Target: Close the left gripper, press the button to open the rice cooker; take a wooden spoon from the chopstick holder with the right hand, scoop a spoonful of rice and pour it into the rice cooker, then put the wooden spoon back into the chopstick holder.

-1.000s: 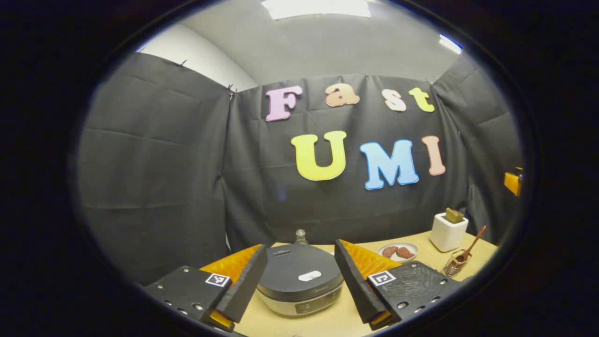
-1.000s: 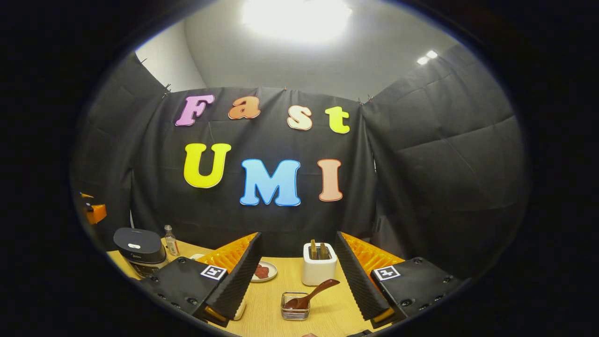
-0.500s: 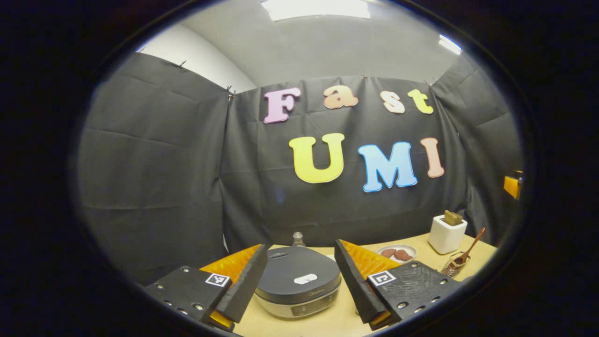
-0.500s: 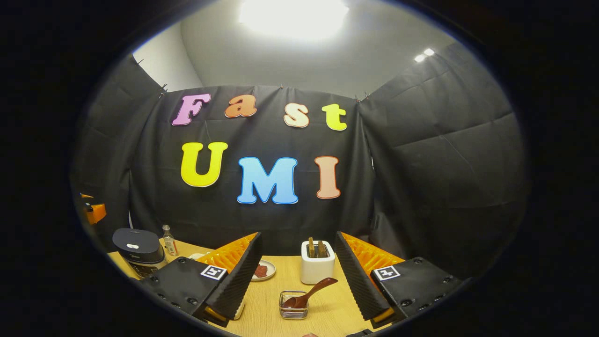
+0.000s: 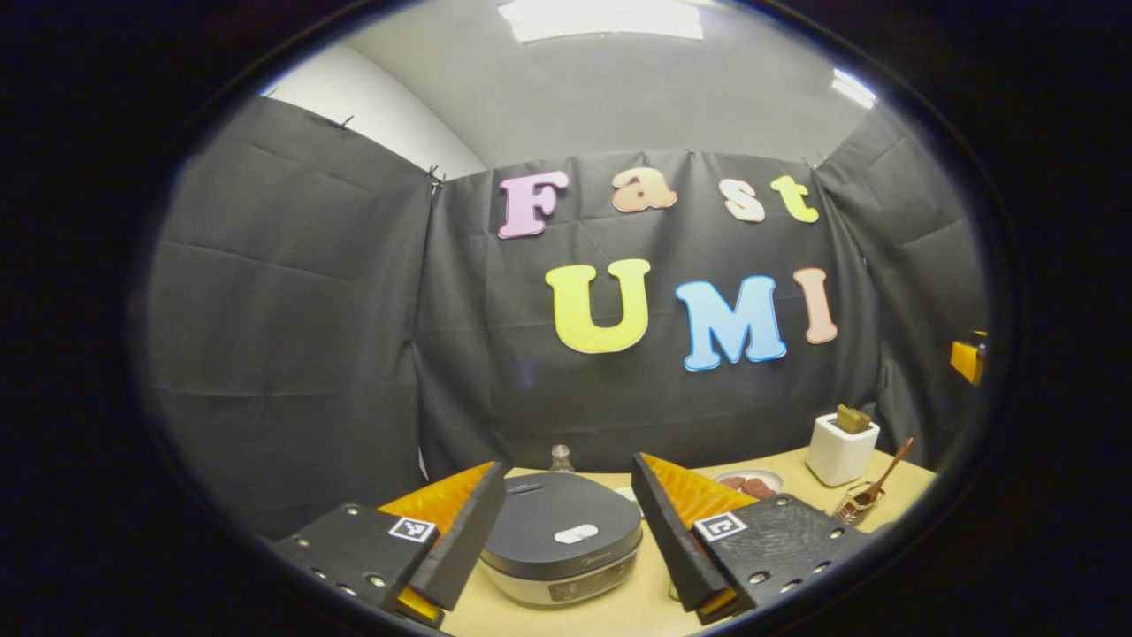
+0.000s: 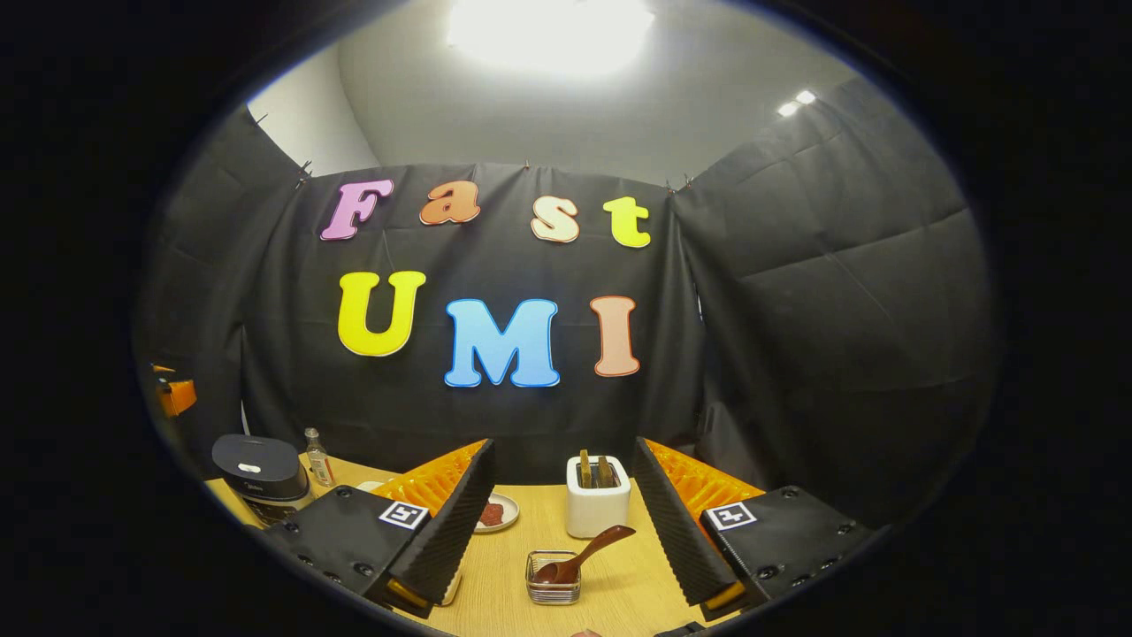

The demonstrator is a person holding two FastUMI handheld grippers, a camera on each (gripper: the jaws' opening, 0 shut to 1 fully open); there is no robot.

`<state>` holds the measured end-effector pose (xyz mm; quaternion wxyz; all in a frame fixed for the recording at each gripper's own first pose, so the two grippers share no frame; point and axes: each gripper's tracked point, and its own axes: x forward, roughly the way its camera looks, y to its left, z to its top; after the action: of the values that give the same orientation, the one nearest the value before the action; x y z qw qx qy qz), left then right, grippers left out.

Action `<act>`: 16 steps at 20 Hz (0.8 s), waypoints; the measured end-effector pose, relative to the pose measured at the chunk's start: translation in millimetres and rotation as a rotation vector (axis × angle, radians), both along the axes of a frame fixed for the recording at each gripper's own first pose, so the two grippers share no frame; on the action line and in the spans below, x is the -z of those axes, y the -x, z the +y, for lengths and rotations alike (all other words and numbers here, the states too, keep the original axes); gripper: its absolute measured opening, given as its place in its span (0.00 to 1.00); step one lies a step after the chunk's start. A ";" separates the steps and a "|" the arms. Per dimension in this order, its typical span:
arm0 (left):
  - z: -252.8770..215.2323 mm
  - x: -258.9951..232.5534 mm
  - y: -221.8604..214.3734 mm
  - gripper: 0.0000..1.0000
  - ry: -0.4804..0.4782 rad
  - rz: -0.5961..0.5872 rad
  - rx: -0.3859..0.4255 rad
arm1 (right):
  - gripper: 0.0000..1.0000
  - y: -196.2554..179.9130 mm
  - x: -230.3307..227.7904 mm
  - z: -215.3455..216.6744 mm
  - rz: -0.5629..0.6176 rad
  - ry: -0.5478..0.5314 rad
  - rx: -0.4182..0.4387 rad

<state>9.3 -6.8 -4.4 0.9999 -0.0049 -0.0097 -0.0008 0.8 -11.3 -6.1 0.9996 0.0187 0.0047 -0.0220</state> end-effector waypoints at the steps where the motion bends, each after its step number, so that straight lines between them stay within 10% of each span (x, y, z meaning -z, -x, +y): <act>1: -1.2 2.2 0.9 0.77 -0.002 0.004 0.008 | 0.98 0.2 0.6 -0.1 0.000 0.001 0.001; 5: -3.2 -3.8 -6.0 0.45 0.002 0.000 0.045 | 0.98 -0.8 -0.5 2.7 0.002 -0.006 -0.005; 7: -1.5 -0.5 -15.1 0.45 -0.009 -0.002 0.056 | 0.98 1.0 -1.7 5.4 -0.001 -0.010 -0.007; 11: 10.1 -4.5 -33.8 0.00 -0.005 -0.020 0.050 | 0.96 6.0 -3.3 7.3 0.000 -0.004 -0.007; 16: 17.5 37.2 -75.8 0.01 0.030 0.069 0.067 | 0.98 12.0 -7.8 4.7 -0.002 0.012 0.019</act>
<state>85.1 10.7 -41.6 0.9989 -0.0204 0.0248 -0.0341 -11.2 -6.7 1.7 0.9994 0.0129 0.0036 -0.0315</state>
